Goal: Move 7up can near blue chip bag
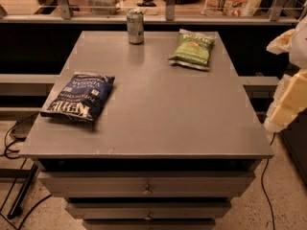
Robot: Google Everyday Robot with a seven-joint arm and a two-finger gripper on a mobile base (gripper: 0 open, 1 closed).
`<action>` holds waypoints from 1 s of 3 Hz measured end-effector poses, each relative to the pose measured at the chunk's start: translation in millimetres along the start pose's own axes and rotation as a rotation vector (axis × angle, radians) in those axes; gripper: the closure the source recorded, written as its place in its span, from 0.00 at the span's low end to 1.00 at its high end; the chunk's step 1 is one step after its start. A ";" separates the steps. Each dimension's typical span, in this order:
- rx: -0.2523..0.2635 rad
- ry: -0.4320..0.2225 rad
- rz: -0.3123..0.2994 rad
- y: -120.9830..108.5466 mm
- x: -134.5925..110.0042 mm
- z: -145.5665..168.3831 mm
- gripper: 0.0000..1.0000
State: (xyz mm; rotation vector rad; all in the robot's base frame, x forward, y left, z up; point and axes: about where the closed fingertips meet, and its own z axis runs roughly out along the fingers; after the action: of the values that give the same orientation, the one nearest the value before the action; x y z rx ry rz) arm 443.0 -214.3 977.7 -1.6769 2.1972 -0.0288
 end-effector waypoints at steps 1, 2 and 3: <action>0.033 -0.261 0.062 -20.0 -15.5 6.8 0.00; 0.059 -0.467 0.101 -42.5 -42.5 7.0 0.00; 0.050 -0.503 0.108 -41.1 -52.4 3.4 0.00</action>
Offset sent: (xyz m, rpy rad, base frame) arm 0.0803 0.0445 0.0402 0.7091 -0.2636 0.0036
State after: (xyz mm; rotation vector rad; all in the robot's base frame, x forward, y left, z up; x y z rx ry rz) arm 493.6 -176.5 999.1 -1.3527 1.8793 0.3273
